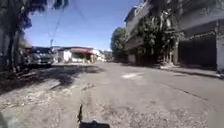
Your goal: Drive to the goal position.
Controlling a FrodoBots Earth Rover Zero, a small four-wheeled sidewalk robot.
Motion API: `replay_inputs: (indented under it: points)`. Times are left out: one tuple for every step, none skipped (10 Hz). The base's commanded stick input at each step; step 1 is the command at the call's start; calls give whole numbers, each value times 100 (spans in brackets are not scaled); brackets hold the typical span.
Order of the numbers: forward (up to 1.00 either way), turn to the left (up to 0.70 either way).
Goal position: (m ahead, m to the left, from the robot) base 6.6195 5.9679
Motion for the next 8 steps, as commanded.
replay_inputs:
  points:
    - [70,-3]
    - [70,-3]
    - [70,-3]
    - [70,-3]
    - [70,-3]
    - [70,-3]
    - [70,-3]
    - [70,-3]
